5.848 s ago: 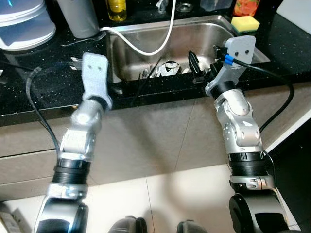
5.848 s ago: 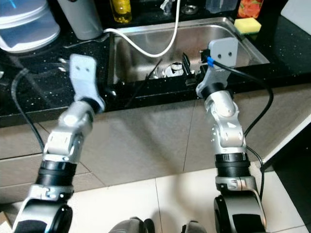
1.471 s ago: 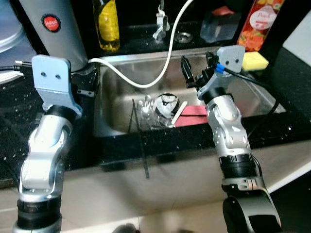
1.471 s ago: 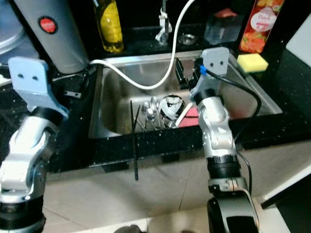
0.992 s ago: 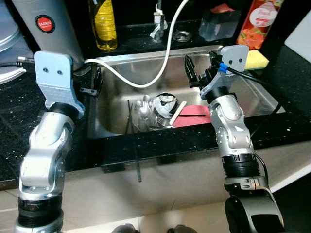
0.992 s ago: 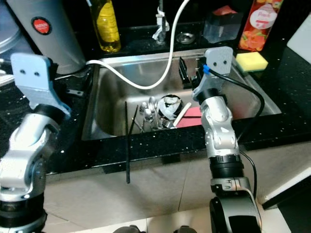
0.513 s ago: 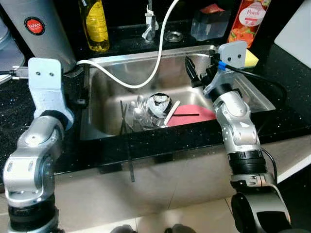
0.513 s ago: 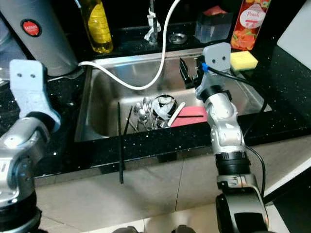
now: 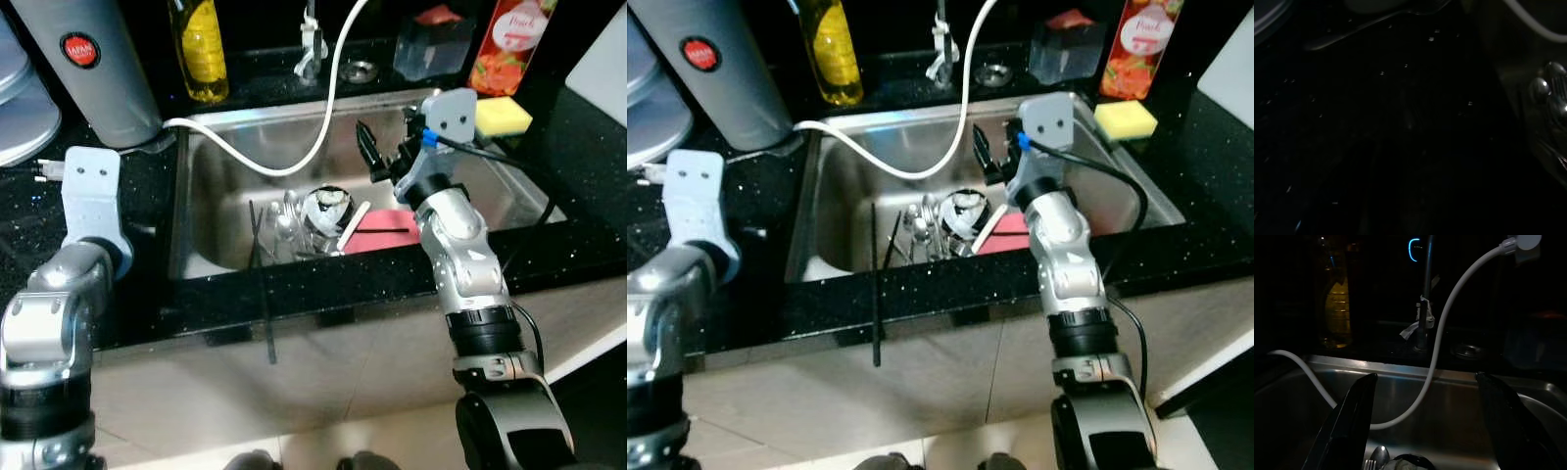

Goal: Kitchen organization

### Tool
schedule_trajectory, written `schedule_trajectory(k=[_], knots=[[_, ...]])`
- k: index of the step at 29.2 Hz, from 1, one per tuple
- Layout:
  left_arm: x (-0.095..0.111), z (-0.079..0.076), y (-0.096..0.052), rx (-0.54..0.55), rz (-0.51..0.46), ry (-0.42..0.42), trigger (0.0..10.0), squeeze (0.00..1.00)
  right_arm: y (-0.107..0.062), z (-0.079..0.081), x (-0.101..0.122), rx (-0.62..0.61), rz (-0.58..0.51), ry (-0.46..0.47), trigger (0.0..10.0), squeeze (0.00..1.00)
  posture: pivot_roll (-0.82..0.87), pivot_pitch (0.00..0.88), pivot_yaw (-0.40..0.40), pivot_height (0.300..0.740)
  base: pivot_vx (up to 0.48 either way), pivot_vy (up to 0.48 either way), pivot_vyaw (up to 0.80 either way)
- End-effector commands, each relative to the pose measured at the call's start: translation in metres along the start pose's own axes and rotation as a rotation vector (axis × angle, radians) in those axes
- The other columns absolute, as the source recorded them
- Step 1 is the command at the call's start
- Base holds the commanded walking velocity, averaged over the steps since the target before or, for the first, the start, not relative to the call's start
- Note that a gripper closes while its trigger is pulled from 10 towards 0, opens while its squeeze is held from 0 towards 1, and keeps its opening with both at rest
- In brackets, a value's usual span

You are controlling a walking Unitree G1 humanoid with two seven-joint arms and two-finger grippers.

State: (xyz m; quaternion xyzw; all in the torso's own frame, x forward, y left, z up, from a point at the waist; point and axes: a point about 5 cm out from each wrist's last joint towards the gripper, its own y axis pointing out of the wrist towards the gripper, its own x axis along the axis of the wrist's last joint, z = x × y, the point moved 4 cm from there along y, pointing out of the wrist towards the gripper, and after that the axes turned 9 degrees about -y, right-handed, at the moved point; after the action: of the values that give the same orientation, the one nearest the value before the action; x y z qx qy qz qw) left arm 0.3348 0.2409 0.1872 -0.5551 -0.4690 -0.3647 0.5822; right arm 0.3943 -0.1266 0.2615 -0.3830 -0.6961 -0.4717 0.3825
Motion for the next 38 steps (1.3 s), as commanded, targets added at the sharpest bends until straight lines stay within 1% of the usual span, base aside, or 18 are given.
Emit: schedule_trajectory(k=[1,2,3,4,6,7,8,9,18,22,23,24,25,27,32,34,36,38], knots=[[-0.008,-0.002,0.005,-0.013,0.033,-0.007,10.0,0.00,-0.002,-0.001,0.002,-0.007,-0.002,0.006,10.0,0.00,0.09,0.086,0.076,0.740,0.000,0.000,0.00],[-0.008,-0.003,0.006,-0.017,0.037,-0.006,9.8,0.00,-0.002,-0.002,0.002,-0.007,-0.003,0.004,10.0,0.00,0.09,0.087,0.078,0.740,0.000,0.000,0.00],[-0.009,-0.004,0.007,-0.021,0.040,-0.008,7.2,0.00,-0.002,-0.002,0.002,-0.007,-0.003,0.003,10.0,0.00,0.09,0.086,0.080,0.740,0.000,0.000,0.00],[-0.009,-0.004,0.007,-0.021,0.040,-0.008,7.2,0.00,-0.002,-0.002,0.002,-0.007,-0.003,0.003,10.0,0.00,0.09,0.086,0.080,0.740,0.000,0.000,0.00],[-0.013,-0.001,0.008,-0.015,0.053,-0.036,1.9,0.00,-0.001,0.000,0.002,-0.008,-0.005,0.003,10.0,0.00,0.07,0.085,0.079,0.740,0.000,0.000,0.00],[-0.014,0.000,0.009,-0.011,0.052,-0.053,0.8,0.00,0.000,0.000,0.003,-0.009,-0.007,0.005,10.0,0.00,0.07,0.084,0.079,0.740,0.000,0.000,0.00],[-0.015,0.001,0.010,-0.008,0.050,-0.064,0.8,0.00,0.000,0.000,0.004,-0.010,-0.009,0.007,10.0,0.00,0.07,0.084,0.079,0.740,0.000,0.000,0.00],[-0.016,0.000,0.010,-0.012,0.052,-0.078,0.0,0.00,0.000,0.001,0.004,-0.009,-0.011,0.009,10.0,0.00,0.06,0.082,0.076,0.740,0.000,0.000,0.00],[-0.025,-0.004,0.011,-0.018,0.057,-0.114,0.0,0.00,-0.001,-0.002,0.005,0.000,-0.009,-0.004,10.0,0.00,0.04,0.080,0.062,0.740,0.000,0.000,0.00],[-0.013,-0.003,0.009,0.024,-0.043,-0.033,0.0,0.00,0.000,-0.004,0.006,-0.001,-0.009,-0.007,10.0,0.00,0.03,0.077,0.048,0.740,0.000,0.000,0.00],[-0.001,-0.005,0.007,0.021,-0.114,-0.017,1.3,0.00,0.000,-0.003,0.007,0.003,-0.012,-0.006,10.0,0.00,0.03,0.077,0.040,0.740,0.000,0.000,0.00],[0.015,-0.010,0.002,0.002,-0.202,0.003,10.0,0.00,0.001,-0.002,0.008,0.012,-0.018,-0.004,10.0,0.00,0.03,0.075,0.030,0.740,0.000,0.000,0.00],[0.015,-0.010,0.002,0.002,-0.202,0.003,10.0,0.00,0.001,-0.002,0.008,0.012,-0.018,-0.004,10.0,0.00,0.03,0.075,0.030,0.740,0.000,0.000,0.00],[0.038,-0.017,-0.007,-0.021,-0.320,-0.016,10.0,0.00,0.004,0.002,0.011,0.029,-0.028,0.002,10.0,0.00,0.02,0.074,0.013,0.740,0.000,0.000,0.00],[0.051,-0.010,-0.015,0.007,-0.370,-0.060,10.0,0.00,0.006,0.008,0.017,0.057,-0.052,0.024,10.0,0.00,0.02,0.072,-0.005,0.740,0.000,0.000,0.00],[0.056,0.001,-0.021,0.051,-0.398,-0.059,10.0,1.00,0.006,0.023,0.026,0.136,-0.079,0.044,10.0,0.00,0.02,0.071,-0.012,0.740,0.000,0.000,0.00],[0.056,0.004,-0.024,0.049,-0.400,-0.071,10.0,0.98,0.004,0.037,0.032,0.226,-0.104,0.052,10.0,0.00,0.02,0.068,-0.018,0.740,0.000,0.000,0.00],[0.053,0.000,-0.025,0.019,-0.388,-0.089,10.0,0.90,0.003,0.041,0.034,0.256,-0.114,0.053,10.0,0.00,0.02,0.067,-0.018,0.740,0.000,0.000,0.00]])
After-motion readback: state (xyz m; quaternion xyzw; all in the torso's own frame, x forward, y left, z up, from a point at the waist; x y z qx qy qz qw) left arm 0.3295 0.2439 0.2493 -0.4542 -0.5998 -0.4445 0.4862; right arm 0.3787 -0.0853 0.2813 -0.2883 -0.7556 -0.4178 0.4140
